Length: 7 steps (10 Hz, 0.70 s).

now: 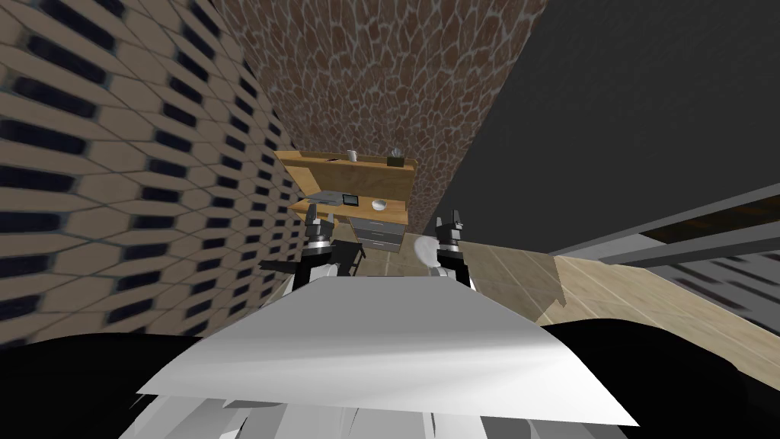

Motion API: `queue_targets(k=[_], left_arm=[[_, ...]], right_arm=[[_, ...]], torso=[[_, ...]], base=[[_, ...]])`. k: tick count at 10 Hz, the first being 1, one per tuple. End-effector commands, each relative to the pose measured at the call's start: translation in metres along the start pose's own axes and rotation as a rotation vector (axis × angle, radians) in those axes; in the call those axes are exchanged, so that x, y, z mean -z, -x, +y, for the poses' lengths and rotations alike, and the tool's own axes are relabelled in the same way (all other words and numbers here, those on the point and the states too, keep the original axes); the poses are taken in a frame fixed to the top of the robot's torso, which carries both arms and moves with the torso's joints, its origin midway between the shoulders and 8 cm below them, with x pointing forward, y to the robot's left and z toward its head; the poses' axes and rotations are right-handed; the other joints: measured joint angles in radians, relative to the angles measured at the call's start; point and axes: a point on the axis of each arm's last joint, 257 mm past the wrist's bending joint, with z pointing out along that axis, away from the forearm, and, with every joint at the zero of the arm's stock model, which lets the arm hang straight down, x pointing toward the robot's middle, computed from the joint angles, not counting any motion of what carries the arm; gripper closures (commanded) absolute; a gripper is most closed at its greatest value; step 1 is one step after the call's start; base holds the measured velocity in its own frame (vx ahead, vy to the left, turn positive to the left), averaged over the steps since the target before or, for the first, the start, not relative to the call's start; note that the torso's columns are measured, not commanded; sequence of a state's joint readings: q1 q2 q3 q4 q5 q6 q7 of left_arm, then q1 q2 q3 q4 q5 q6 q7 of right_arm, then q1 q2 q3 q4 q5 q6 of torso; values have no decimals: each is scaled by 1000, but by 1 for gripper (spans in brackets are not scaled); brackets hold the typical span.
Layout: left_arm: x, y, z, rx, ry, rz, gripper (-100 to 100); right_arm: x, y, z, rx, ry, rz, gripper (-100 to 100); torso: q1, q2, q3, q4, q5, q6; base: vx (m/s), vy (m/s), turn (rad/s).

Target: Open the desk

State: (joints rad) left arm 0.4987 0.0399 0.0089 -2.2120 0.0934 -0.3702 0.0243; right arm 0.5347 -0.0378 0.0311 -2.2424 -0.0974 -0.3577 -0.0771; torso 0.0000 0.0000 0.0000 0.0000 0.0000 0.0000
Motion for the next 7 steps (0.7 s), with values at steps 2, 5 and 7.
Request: queue_targets(k=[2, 5, 7], left_arm=[[0, 0, 0, 0, 0, 0, 0], [0, 0, 0, 0, 0, 0, 0], [0, 0, 0, 0, 0, 0, 0]], right_arm=[[0, 0, 0, 0, 0, 0, 0], [0, 0, 0, 0, 0, 0, 0], [0, 0, 0, 0, 0, 0, 0]], torso=[[0, 104, -209, 105, 0, 0], [0, 322, -644, 322, 0, 0], [0, 470, -939, 470, 0, 0]], base=[[0, 0, 0], [0, 0, 0], [0, 0, 0]])
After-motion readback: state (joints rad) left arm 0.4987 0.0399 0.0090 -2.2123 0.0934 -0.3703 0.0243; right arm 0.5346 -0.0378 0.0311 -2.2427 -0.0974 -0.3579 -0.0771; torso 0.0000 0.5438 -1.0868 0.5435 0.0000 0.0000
